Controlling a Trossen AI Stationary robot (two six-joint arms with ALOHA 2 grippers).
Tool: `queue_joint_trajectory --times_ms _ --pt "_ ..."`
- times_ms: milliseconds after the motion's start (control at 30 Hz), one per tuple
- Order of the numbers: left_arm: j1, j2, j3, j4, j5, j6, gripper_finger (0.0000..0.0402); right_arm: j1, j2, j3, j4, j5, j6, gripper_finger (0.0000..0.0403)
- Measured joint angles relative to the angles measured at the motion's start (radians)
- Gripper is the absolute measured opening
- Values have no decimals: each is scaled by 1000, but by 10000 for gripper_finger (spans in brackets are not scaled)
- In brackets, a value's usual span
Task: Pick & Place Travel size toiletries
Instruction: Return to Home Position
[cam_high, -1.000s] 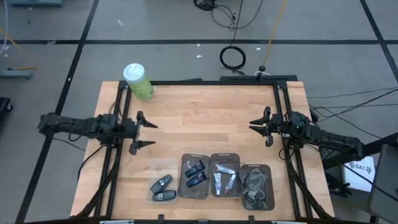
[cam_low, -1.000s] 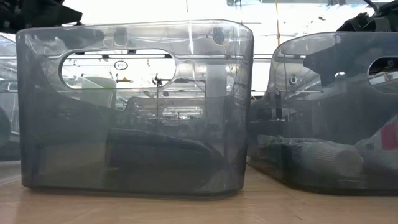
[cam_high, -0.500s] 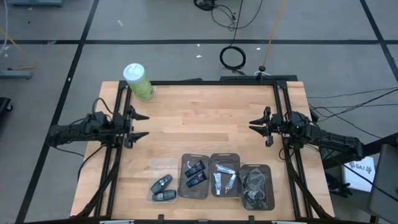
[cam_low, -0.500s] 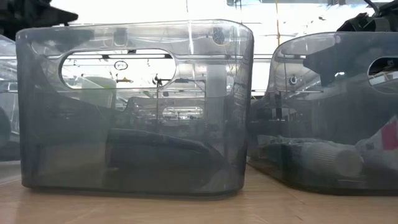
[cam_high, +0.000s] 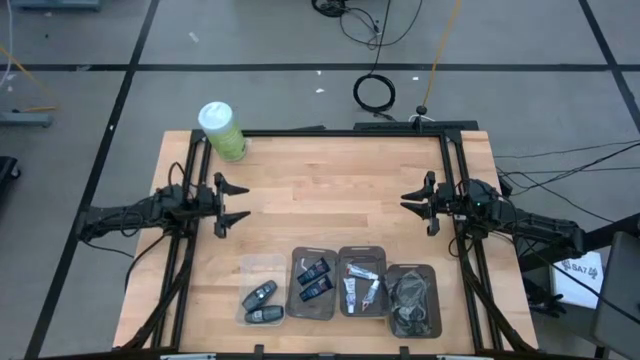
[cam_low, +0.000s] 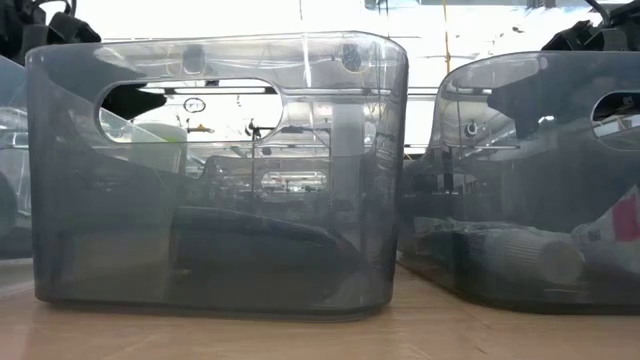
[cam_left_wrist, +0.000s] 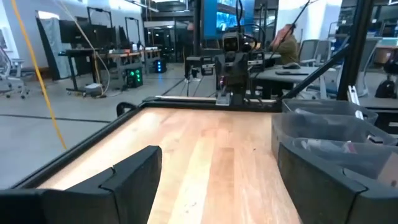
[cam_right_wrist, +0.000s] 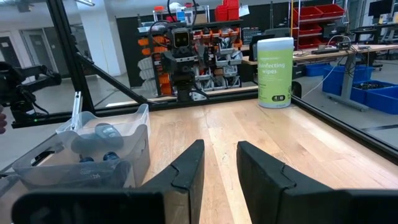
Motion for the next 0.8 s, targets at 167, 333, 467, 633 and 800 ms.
queue_joint_trajectory --times_ms 167,333,467,633,800 --pt "0 1 1 -15 -4 36 310 0 0 0 0 0 0 84" --pt "0 1 1 -16 -9 41 310 0 0 0 0 0 0 84" --pt "0 1 1 -16 -10 52 310 0 0 0 0 0 0 84" --pt "0 1 0 8 -14 52 310 0 0 0 0 0 0 84" --pt "0 1 0 20 -14 53 310 0 0 0 0 0 0 84"
